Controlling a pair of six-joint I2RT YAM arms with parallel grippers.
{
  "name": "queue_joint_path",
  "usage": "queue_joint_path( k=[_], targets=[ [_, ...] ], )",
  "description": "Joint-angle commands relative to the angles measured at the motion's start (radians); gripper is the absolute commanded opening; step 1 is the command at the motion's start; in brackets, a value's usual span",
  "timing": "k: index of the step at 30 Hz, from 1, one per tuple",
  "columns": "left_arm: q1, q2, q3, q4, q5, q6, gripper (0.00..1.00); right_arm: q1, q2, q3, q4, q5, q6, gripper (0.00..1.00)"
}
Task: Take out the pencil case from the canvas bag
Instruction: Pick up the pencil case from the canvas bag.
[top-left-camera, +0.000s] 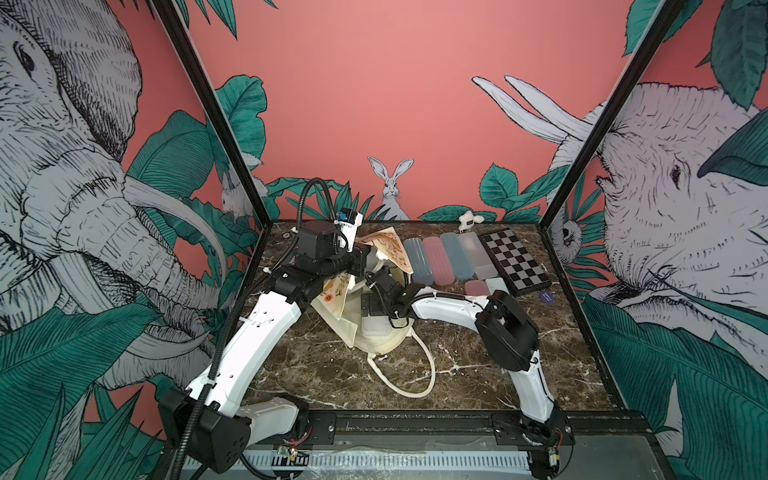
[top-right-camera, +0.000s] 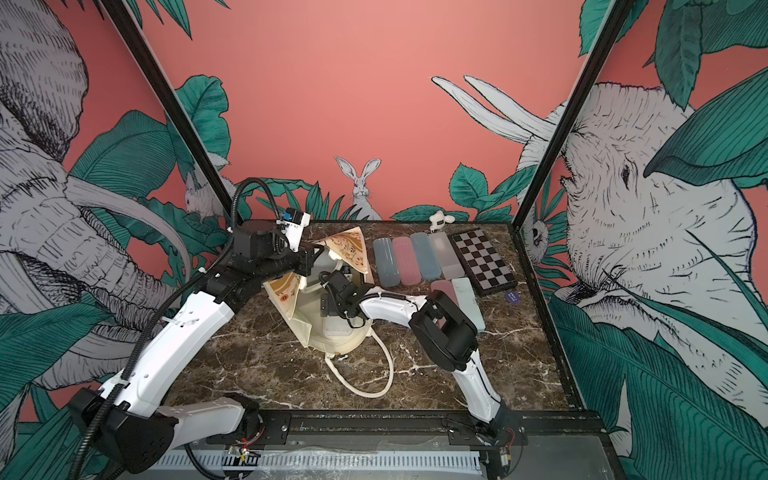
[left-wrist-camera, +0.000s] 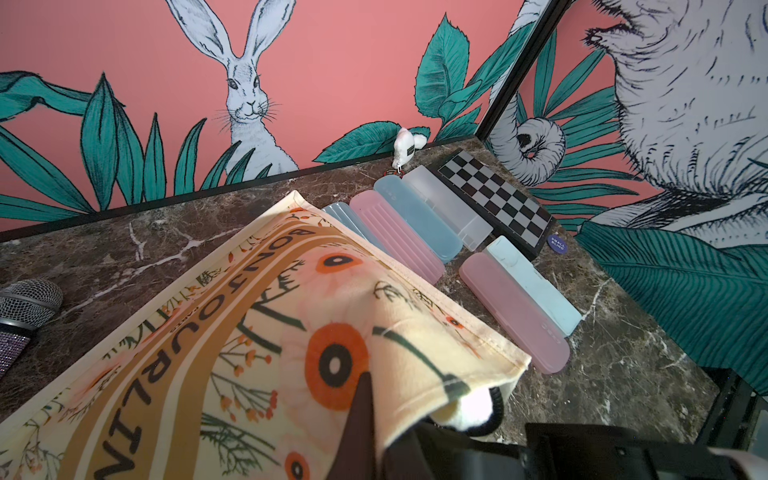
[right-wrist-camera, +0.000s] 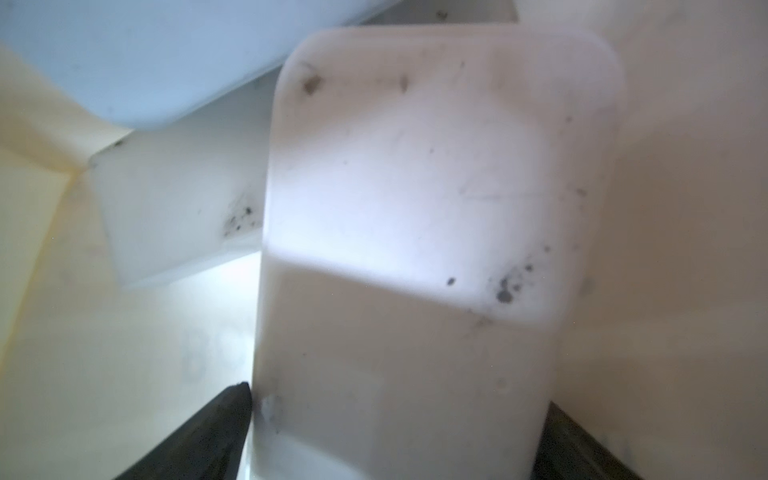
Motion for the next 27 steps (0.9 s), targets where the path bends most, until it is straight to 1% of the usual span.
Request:
queue_joint_path(
  k=[1,6,11,15,17,23,27],
  targets=[
    [0.007,-0.038,0.036,0.065,-0.028,-0.021,0.0,-0.016,-0.061,-0.077,0.087,-0.055,-0.015,0.99],
    [0.009,-0.025,0.034,0.07,-0.041,-0.033,0.0,-0.021,-0.096,-0.143,0.123,-0.045,0.06,0.99],
    [0.008,-0.012,0.036,0.066,-0.044,-0.036,0.0,-0.023,-0.124,-0.247,0.24,-0.071,0.144,0.98],
    [0.007,0.0,0.039,0.066,-0.031,-0.039,0.0,-0.022,-0.143,-0.307,0.375,-0.116,0.162,0.99],
    [0.008,0.002,0.036,0.068,-0.027,-0.042,0.0,-0.025,-0.156,-0.319,0.395,-0.111,0.162,0.98],
    [0.008,0.002,0.035,0.07,-0.031,-0.041,0.0,-0.034,-0.19,-0.333,0.295,-0.028,0.205,0.98],
    [0.008,0.003,0.035,0.071,-0.031,-0.04,0.0,-0.034,-0.185,-0.313,0.137,0.058,0.248,0.98]
  ],
)
